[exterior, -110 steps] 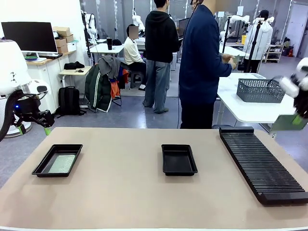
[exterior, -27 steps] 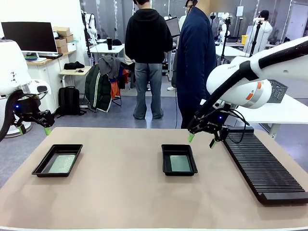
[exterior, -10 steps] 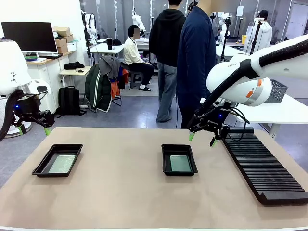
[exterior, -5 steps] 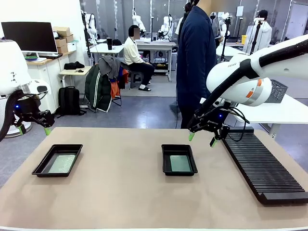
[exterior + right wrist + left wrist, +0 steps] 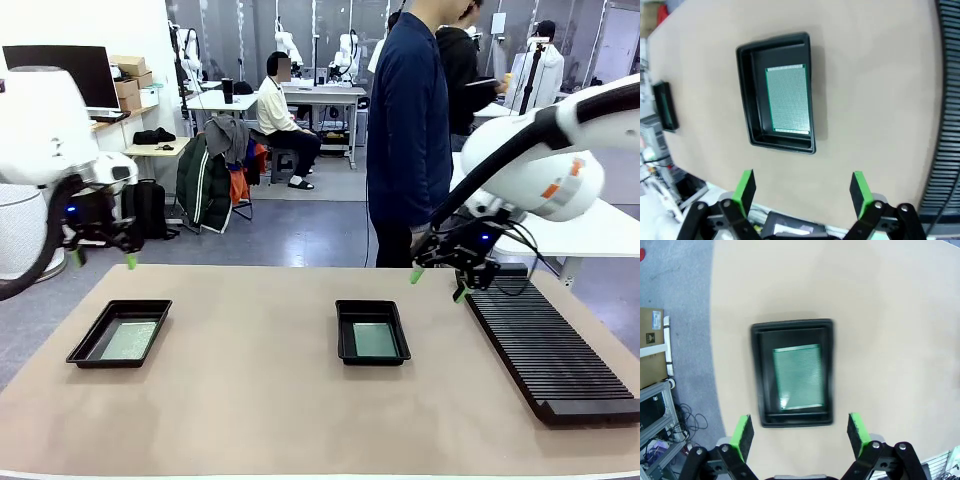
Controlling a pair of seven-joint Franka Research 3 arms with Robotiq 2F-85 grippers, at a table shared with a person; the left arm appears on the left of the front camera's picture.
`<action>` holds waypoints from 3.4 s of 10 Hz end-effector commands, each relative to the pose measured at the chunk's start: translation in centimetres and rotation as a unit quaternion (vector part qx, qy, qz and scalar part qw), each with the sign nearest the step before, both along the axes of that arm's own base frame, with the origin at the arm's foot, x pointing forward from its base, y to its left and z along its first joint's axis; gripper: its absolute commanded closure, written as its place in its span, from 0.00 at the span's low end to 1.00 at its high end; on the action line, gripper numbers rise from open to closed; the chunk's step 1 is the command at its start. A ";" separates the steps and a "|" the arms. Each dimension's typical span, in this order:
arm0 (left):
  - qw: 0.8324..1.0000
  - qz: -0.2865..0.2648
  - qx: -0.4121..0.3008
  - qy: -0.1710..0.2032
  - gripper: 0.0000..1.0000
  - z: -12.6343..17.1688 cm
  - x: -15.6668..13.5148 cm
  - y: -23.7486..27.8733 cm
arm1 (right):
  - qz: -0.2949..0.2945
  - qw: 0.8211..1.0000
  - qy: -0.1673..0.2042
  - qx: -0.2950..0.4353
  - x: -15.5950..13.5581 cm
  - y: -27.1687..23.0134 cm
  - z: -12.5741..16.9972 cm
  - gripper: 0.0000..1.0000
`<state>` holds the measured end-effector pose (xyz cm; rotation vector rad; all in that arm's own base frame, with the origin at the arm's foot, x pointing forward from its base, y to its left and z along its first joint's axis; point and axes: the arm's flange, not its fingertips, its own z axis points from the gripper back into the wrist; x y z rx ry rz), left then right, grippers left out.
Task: Inspect and transfer BCBs to ESD trays.
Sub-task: Pick up the ESD tray and place it on the left side of the table.
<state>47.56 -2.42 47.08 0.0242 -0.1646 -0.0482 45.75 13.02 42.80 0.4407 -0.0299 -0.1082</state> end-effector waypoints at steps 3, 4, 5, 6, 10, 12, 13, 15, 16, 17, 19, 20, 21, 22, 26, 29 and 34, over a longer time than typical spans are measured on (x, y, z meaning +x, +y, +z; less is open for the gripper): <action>0.999 0.006 -0.032 0.002 0.00 1.1 -0.6 -11.8 | -0.030 0.996 -0.014 0.078 -2.1 -7.6 -1.6 0.00; 1.000 0.006 -0.027 0.002 0.00 0.8 -0.6 -15.1 | -0.035 0.995 -0.018 0.090 -2.1 -9.2 -2.1 0.00; 1.000 -0.003 -0.028 0.002 0.00 0.5 -0.4 -18.3 | -0.035 0.994 -0.020 0.099 -2.1 -10.6 -2.7 0.00; 1.000 -0.008 -0.028 0.006 0.00 -0.1 0.0 -21.3 | -0.034 0.993 -0.022 0.108 -2.0 -11.9 -3.3 0.00; 1.000 -0.022 -0.020 0.009 0.00 -3.3 0.4 -32.0 | -0.038 0.988 -0.025 0.145 -2.1 -16.8 -5.6 0.00; 0.999 -0.022 -0.029 -0.001 0.00 -5.6 0.4 -35.6 | -0.044 0.992 -0.020 0.117 -2.4 -16.0 -5.0 0.00; 0.999 -0.032 -0.027 -0.001 0.00 -6.7 0.6 -37.1 | -0.044 0.992 -0.020 0.117 -2.4 -16.0 -5.0 0.00; 0.999 -0.034 -0.020 0.002 0.00 -8.8 1.0 -39.4 | -0.044 0.992 -0.020 0.117 -2.4 -16.0 -5.0 0.00; 0.999 -0.029 -0.017 0.005 0.00 -10.0 1.1 -40.2 | -0.044 0.992 -0.020 0.117 -2.4 -16.0 -5.0 0.00; 0.999 -0.032 -0.015 0.010 0.00 -11.0 1.1 -40.9 | -0.044 0.992 -0.020 0.117 -2.4 -16.0 -5.0 0.00; 0.999 -0.033 -0.005 0.018 0.00 -12.4 1.3 -41.6 | -0.044 0.992 -0.020 0.117 -2.4 -16.0 -5.0 0.00; 0.999 -0.029 0.002 0.015 0.00 -13.0 1.3 -41.9 | -0.044 0.992 -0.020 0.117 -2.4 -16.0 -5.0 0.00; 1.000 -0.025 0.007 0.007 0.00 -13.4 1.4 -42.1 | -0.044 0.992 -0.020 0.117 -2.4 -16.0 -5.0 0.00; 1.000 -0.025 0.008 0.005 0.00 -13.6 1.5 -42.2 | -0.044 0.992 -0.020 0.117 -2.4 -16.0 -5.0 0.00; 1.000 -0.010 -0.003 0.003 0.00 -14.6 2.0 -41.6 | -0.044 0.992 -0.020 0.117 -2.4 -16.0 -5.0 0.00; 1.000 -0.002 -0.012 0.006 0.03 -15.1 2.1 -41.1 | -0.044 0.992 -0.020 0.117 -2.4 -16.0 -5.0 0.00; 1.000 0.003 -0.013 0.015 0.13 -15.9 2.4 -41.0 | -0.044 0.992 -0.020 0.117 -2.4 -16.0 -5.0 0.00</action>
